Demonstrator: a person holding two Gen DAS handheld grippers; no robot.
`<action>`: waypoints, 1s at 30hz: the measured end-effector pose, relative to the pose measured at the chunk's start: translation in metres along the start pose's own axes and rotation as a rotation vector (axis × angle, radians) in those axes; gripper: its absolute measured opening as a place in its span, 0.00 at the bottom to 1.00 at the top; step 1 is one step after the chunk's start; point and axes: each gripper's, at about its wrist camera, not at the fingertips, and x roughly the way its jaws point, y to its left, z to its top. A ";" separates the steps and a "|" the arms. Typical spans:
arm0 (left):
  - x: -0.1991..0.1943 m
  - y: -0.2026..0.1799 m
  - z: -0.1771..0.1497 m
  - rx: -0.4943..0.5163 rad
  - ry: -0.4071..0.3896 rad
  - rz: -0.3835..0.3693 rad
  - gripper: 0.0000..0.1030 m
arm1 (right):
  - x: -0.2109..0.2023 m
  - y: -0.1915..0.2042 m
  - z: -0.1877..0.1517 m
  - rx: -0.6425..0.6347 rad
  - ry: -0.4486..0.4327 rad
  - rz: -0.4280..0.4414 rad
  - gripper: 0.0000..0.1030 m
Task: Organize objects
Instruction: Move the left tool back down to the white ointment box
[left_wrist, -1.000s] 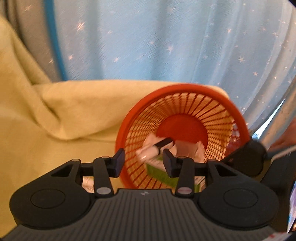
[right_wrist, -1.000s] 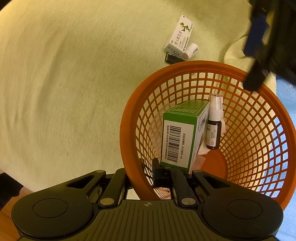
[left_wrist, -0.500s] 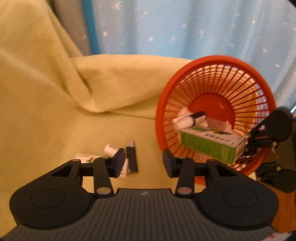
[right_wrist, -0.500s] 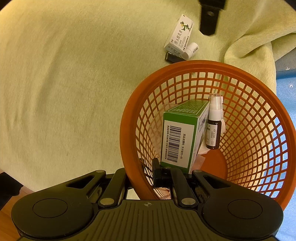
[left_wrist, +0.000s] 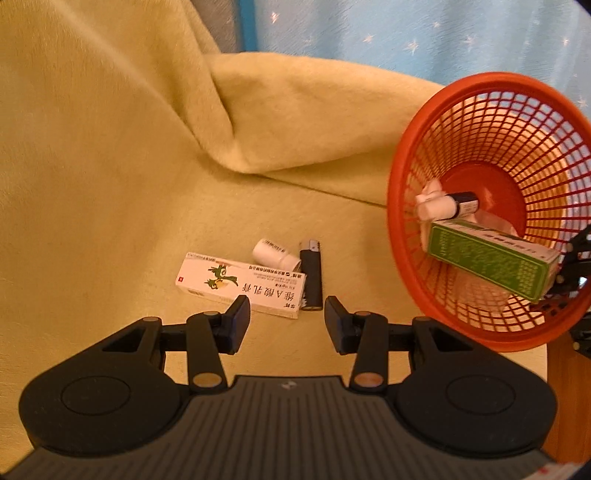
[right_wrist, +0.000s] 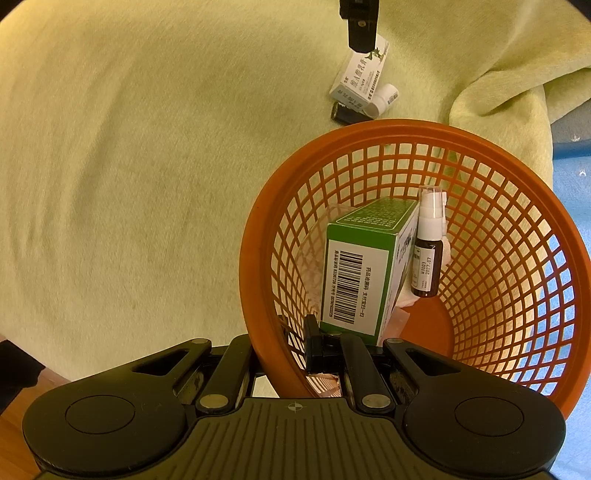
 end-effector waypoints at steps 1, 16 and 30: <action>0.003 0.000 0.000 -0.003 0.003 0.003 0.38 | 0.000 0.000 0.000 -0.002 0.001 -0.003 0.05; 0.056 0.005 0.011 -0.020 -0.001 0.027 0.49 | 0.000 -0.002 -0.003 0.006 -0.006 0.005 0.05; 0.088 0.006 0.004 0.050 0.039 -0.063 0.48 | 0.003 0.001 -0.011 -0.004 0.000 -0.004 0.05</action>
